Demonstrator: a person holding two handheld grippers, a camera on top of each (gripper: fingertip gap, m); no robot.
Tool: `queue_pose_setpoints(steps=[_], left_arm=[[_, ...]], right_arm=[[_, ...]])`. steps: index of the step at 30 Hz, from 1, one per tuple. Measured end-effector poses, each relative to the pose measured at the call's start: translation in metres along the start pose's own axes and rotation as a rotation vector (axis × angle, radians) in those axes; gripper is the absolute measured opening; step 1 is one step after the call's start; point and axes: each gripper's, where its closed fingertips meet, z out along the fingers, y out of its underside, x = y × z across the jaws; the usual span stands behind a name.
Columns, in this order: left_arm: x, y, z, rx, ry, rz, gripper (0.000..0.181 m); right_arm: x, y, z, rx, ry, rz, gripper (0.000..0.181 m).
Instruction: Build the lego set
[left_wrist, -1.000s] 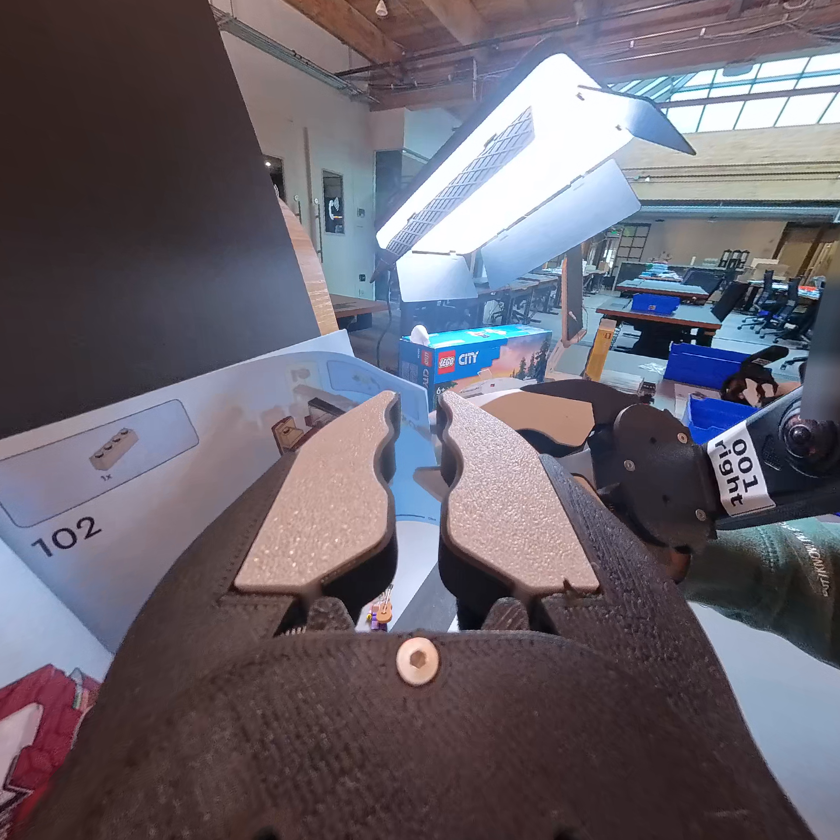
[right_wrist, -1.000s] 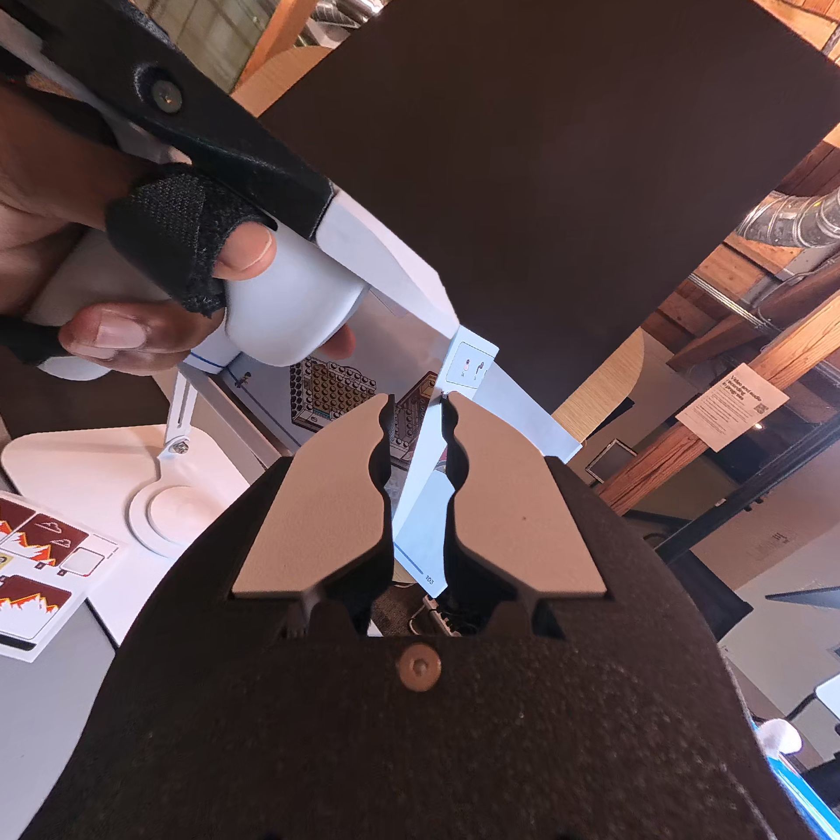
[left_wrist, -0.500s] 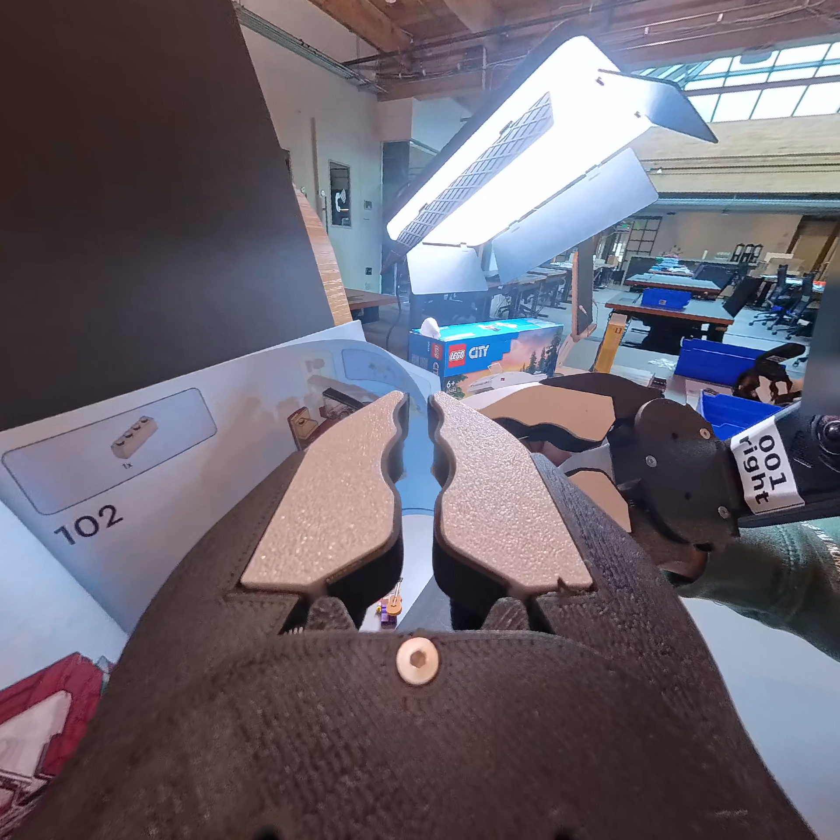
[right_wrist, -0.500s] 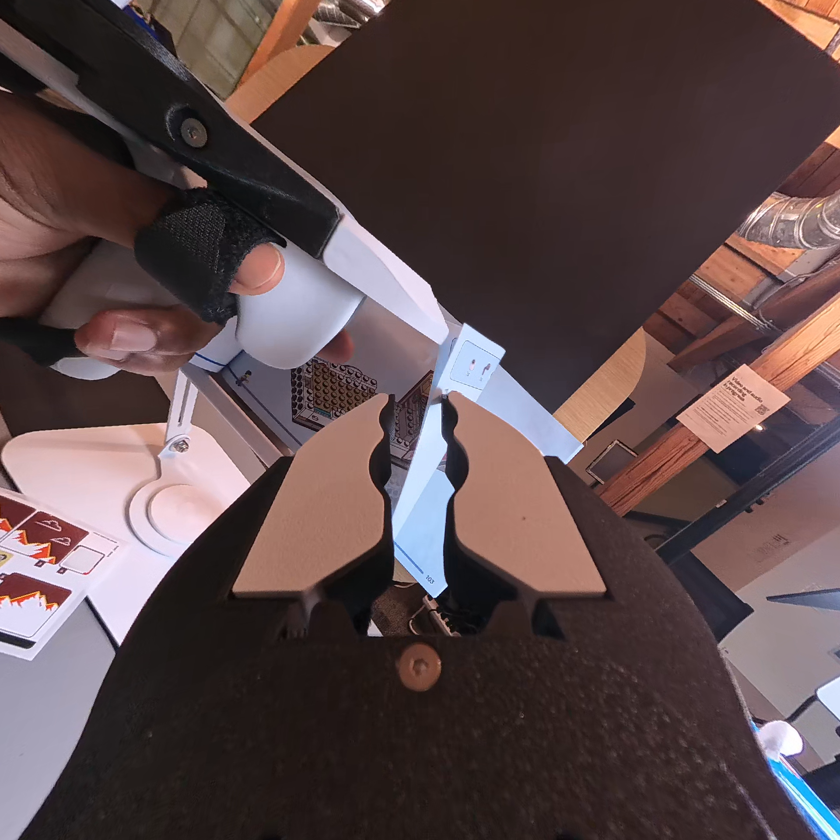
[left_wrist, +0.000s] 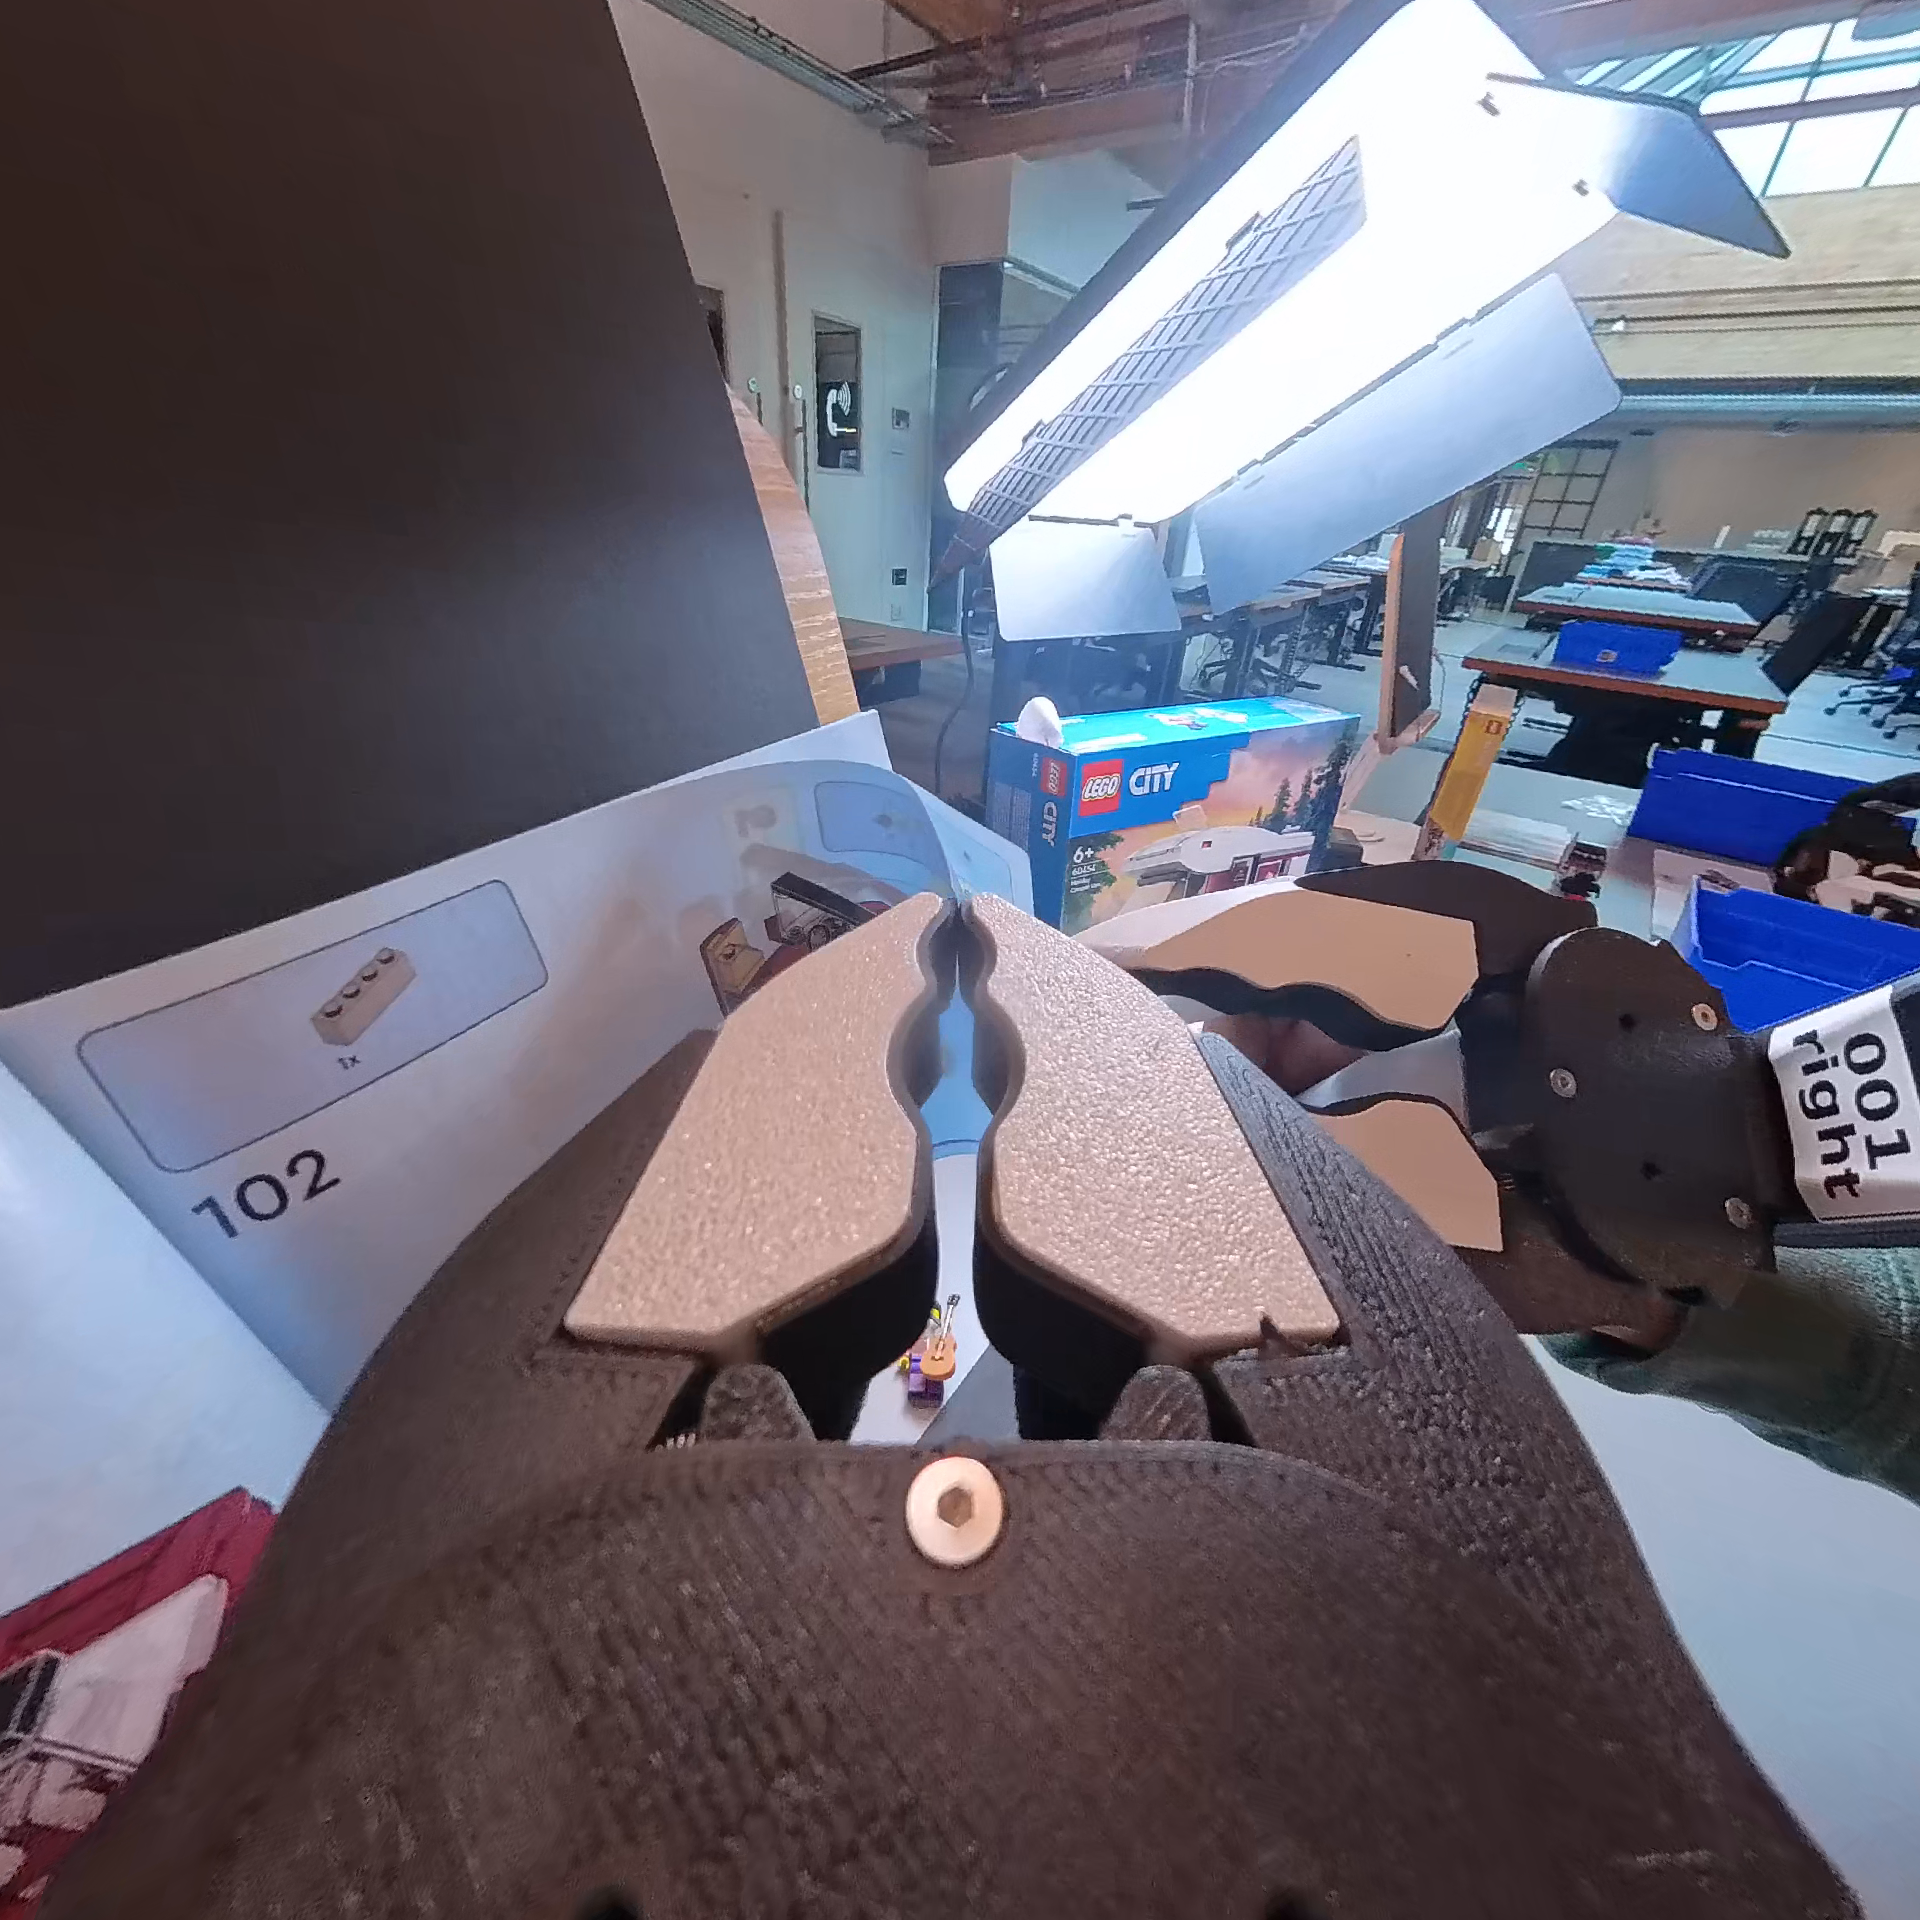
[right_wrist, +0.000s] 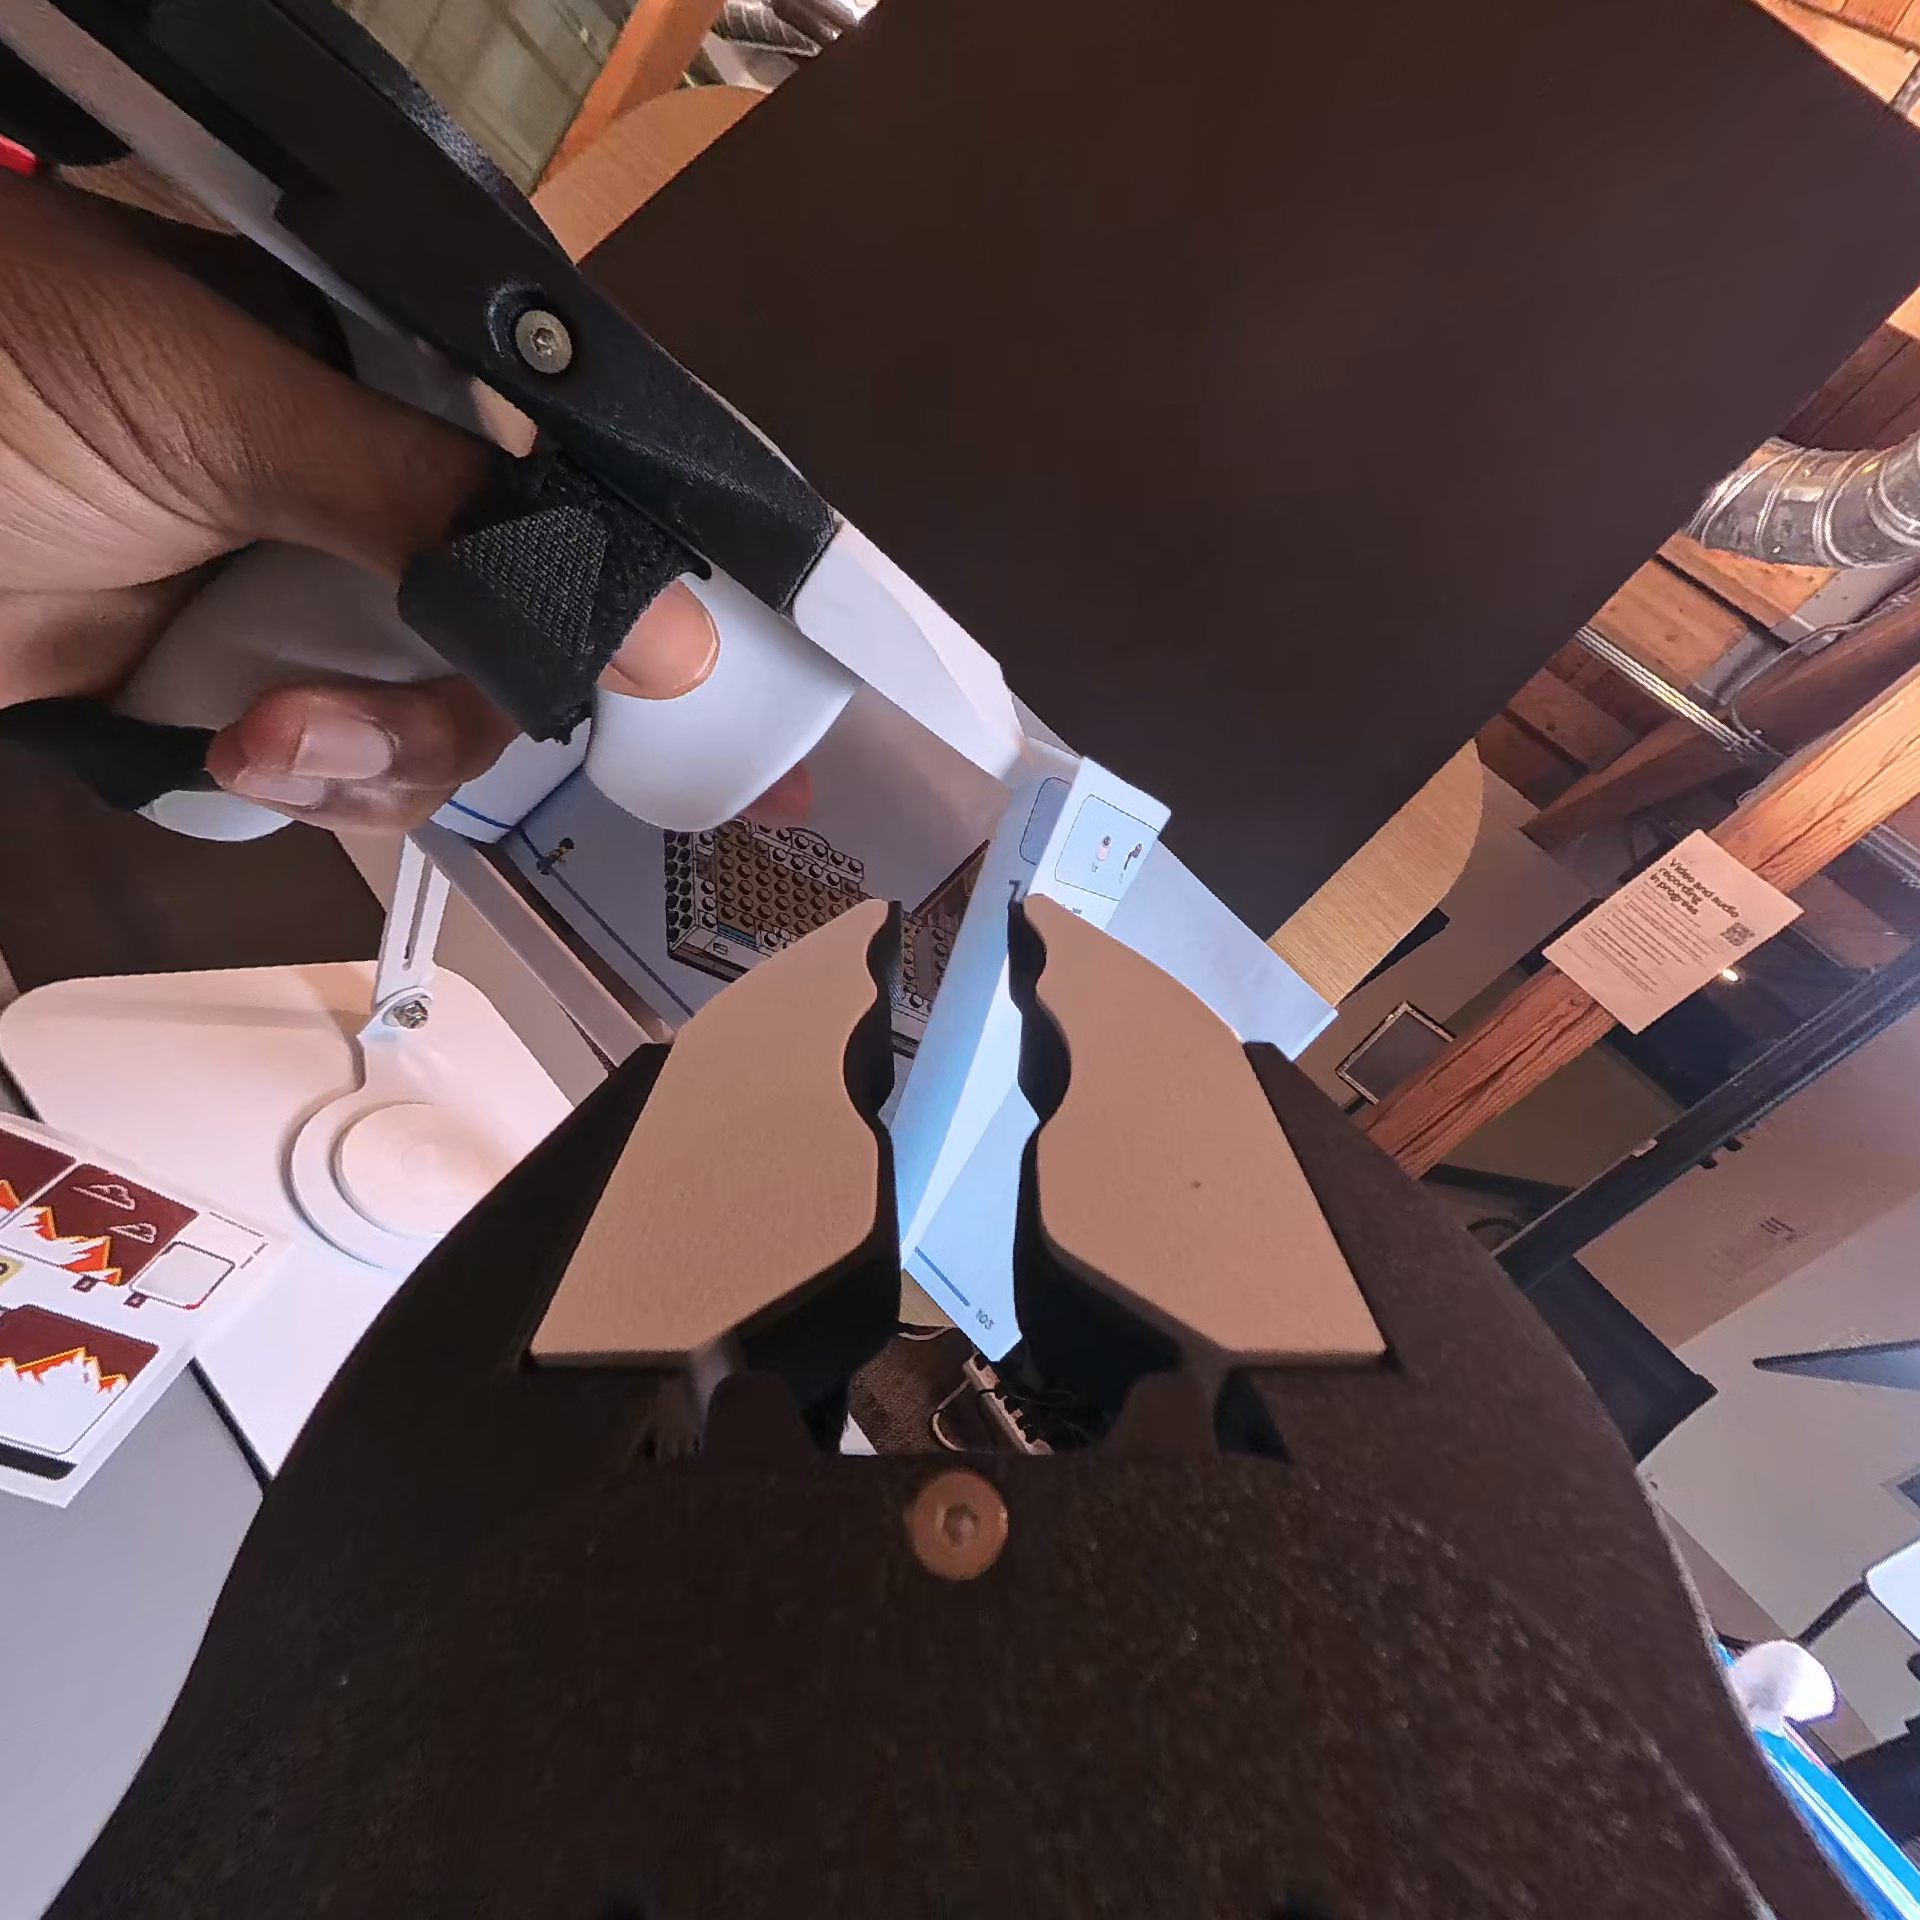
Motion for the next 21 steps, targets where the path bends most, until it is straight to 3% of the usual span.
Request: queue_pose_setpoints(steps=[1,9,15,17,21], left_arm=[[0.0,0.0,0.0,-0.003,-0.001,-0.003,0.0],[-0.004,-0.003,-0.007,-0.006,-0.02,0.002,0.0],[-0.007,-0.014,-0.023,-0.012,-0.042,0.035,0.0],[-0.009,-0.022,-0.031,-0.007,-0.052,0.04,0.0],[-0.014,-0.039,-0.05,-0.004,-0.071,0.078,0.0]], right_arm=[[0.001,0.0,0.0,-0.001,0.003,0.0,0.019],[0.004,-0.013,-0.012,0.054,0.025,-0.006,0.025],[-0.012,0.026,0.005,-0.164,-0.073,0.116,0.059],[-0.018,0.034,0.007,-0.204,-0.082,0.129,0.055],[-0.031,0.018,0.008,-0.187,-0.082,0.087,0.021]])
